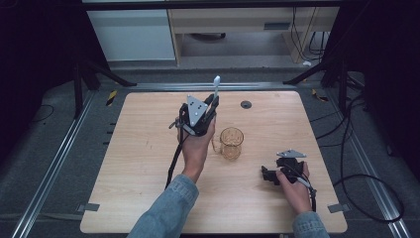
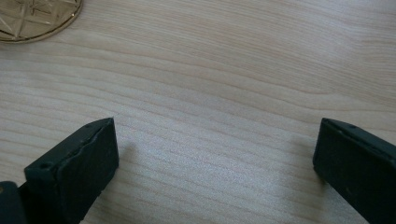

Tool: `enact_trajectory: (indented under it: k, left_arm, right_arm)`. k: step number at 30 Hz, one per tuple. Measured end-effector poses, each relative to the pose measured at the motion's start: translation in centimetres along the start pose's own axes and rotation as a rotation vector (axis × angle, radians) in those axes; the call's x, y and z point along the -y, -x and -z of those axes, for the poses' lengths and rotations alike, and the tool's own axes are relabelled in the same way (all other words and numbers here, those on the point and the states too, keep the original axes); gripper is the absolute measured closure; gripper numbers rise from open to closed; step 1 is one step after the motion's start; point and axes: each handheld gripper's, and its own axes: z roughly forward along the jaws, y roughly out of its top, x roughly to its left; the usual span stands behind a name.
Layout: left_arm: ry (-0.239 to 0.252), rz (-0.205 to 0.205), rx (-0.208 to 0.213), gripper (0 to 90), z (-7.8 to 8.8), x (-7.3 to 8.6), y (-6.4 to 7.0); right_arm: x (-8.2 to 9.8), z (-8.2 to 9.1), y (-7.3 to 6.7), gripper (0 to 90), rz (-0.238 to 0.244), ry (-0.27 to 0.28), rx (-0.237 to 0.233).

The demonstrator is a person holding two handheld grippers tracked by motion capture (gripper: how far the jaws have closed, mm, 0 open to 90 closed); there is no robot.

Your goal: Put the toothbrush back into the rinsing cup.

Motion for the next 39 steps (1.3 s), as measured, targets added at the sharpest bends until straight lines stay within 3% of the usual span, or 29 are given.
enact_trajectory:
  k: [4, 6, 17, 25, 39]
  left_arm:
    - [0.024, -0.004, -0.003, 79.0, -0.2, 0.2, 0.0]
    - [0.029, 0.024, 0.000, 79.0, -0.1, 0.4, 0.1]
    - [0.071, 0.064, -0.013, 79.0, 0.8, 1.1, 0.0]
    - [0.073, 0.104, -0.018, 79.0, 1.2, 2.3, 0.4]
    - [0.056, 0.133, -0.010, 79.0, 1.3, 5.0, 0.9]
  right_arm:
    - [0.0, 0.0, 0.0, 0.4, 0.001, -0.001, -0.001]
    - [0.0, 0.0, 0.0, 0.4, 0.001, -0.001, -0.002]
    - [0.0, 0.0, 0.0, 0.4, 0.005, -0.001, -0.005]
    - [0.0, 0.0, 0.0, 0.4, 0.006, -0.001, -0.007]
    - [0.0, 0.0, 0.0, 0.4, 0.010, 0.000, -0.010]
